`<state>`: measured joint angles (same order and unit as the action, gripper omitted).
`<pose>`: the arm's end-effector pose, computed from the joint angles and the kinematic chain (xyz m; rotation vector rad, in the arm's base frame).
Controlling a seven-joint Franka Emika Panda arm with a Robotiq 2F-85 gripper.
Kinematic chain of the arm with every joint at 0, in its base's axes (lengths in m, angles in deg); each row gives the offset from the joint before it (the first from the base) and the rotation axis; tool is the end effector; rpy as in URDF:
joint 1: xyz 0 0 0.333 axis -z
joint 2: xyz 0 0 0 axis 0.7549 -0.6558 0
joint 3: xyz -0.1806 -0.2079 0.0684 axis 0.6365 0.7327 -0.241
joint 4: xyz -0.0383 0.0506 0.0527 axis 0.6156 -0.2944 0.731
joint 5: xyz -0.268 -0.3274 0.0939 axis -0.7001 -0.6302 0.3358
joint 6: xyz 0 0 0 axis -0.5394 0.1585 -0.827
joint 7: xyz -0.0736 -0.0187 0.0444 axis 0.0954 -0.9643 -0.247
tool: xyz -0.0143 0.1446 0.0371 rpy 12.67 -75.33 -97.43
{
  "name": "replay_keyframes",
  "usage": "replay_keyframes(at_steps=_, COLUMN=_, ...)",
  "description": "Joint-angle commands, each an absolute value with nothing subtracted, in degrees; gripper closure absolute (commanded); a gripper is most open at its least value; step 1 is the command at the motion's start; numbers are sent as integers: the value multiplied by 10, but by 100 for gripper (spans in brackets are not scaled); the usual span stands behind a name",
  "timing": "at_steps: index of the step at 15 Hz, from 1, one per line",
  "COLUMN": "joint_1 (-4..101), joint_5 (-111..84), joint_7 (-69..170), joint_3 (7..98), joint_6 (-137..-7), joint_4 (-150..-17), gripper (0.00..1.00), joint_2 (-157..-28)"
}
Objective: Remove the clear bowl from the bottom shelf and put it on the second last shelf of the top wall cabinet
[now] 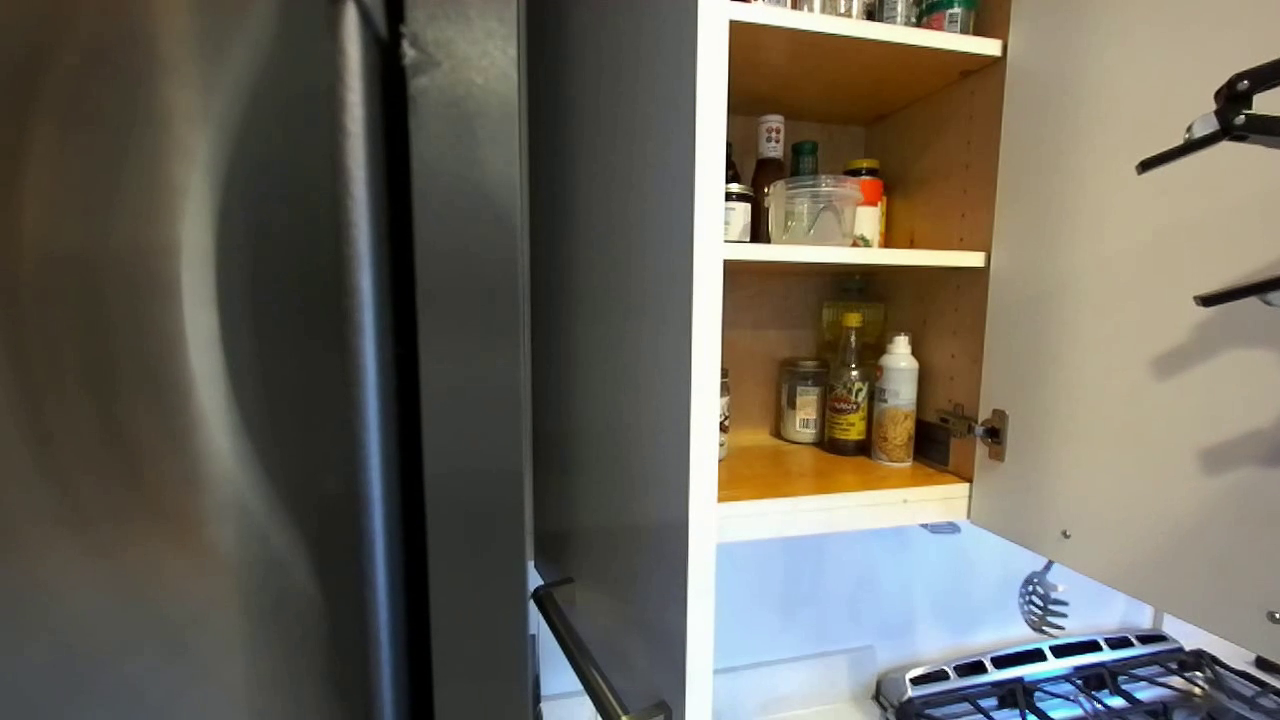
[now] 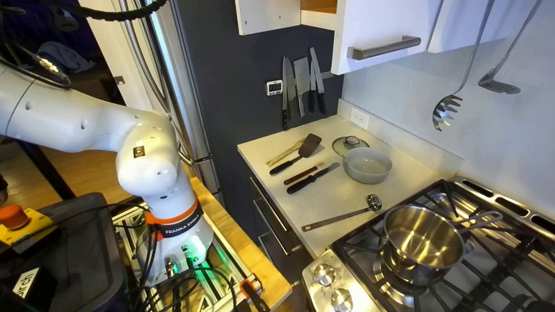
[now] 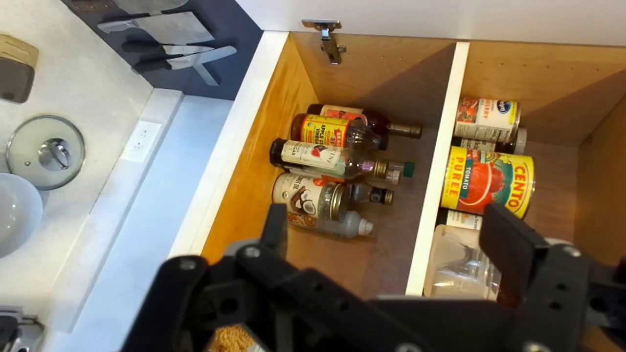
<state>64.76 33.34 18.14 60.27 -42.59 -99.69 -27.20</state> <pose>0.2988 -0.1225 0.8591 -1.7725 0.9756 -0.7430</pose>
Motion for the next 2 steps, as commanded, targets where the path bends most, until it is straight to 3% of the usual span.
replay_keyframes(at_steps=1, joint_1=647, joint_5=333, joint_7=181, joint_3=604, joint_6=-424, joint_4=-994, gripper=0, joint_2=-274)
replay_keyframes(at_steps=2, joint_1=647, joint_5=333, joint_7=181, joint_3=604, joint_6=-424, joint_4=-994, gripper=0, joint_2=-274)
